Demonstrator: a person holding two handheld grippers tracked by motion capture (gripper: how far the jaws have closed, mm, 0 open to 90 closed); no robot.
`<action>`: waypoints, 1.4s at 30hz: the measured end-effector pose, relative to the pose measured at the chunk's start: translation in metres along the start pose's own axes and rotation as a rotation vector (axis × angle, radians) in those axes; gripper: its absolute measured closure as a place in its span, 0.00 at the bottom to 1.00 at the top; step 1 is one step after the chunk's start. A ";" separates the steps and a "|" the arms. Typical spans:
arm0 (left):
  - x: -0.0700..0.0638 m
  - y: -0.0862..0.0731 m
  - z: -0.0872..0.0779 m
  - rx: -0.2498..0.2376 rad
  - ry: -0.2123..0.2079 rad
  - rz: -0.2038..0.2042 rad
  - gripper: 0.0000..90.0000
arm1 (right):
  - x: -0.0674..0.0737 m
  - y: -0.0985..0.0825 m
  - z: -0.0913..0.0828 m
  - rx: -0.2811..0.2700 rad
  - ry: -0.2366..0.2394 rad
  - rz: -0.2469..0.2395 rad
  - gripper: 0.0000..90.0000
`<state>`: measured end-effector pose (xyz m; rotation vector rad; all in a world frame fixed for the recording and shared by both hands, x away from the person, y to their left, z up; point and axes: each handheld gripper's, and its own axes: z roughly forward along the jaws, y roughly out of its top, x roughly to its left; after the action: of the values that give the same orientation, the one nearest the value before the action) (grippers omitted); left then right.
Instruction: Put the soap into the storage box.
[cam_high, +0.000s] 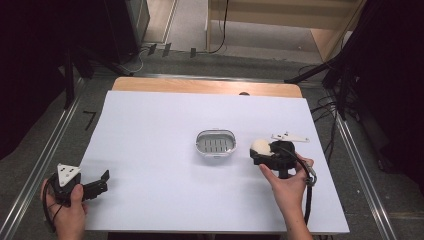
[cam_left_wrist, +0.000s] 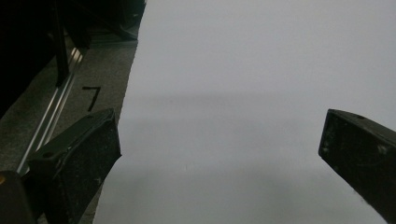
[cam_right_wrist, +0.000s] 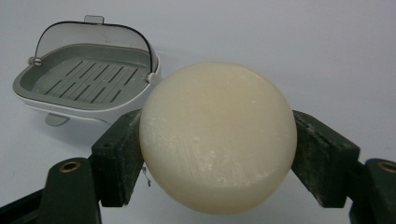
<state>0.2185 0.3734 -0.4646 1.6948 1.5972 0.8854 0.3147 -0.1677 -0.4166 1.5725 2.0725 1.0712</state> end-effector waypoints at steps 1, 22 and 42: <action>0.000 0.000 0.000 0.000 0.000 0.000 0.00 | 0.001 0.001 0.000 0.001 0.002 -0.001 0.29; 0.001 0.000 0.000 -0.002 -0.004 0.000 0.00 | 0.024 0.020 0.011 -0.002 0.030 -0.038 0.29; 0.001 0.000 0.000 -0.003 -0.004 -0.008 0.00 | 0.044 0.032 0.021 0.000 0.054 -0.063 0.29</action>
<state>0.2181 0.3744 -0.4644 1.6860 1.5977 0.8795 0.3351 -0.1157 -0.3988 1.4827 2.1422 1.1034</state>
